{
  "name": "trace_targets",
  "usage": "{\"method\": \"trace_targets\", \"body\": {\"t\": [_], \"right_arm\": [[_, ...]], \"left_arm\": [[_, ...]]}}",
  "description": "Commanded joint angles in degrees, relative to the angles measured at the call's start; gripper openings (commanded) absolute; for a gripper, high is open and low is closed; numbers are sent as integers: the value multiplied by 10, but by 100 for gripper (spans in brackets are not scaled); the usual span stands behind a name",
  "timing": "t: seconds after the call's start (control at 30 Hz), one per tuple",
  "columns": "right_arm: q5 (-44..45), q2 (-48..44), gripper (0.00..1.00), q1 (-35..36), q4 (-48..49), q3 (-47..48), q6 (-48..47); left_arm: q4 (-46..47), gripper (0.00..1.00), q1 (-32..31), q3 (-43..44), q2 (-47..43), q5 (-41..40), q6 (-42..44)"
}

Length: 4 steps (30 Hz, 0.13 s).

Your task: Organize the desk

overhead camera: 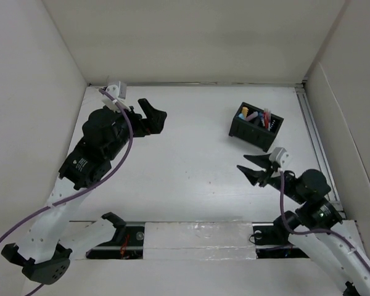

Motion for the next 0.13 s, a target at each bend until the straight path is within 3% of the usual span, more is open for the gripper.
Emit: {"method": "trace_targets", "body": {"t": [0.0,0.1], "right_arm": [[121,-46,52,37,-128,-28,33],[161,-34,75,55,-134,-5,32]], "left_arm": [[40,99,-3,-22,-16,20,-6],[49,99,-3,-32,-11,26,-12]]}}
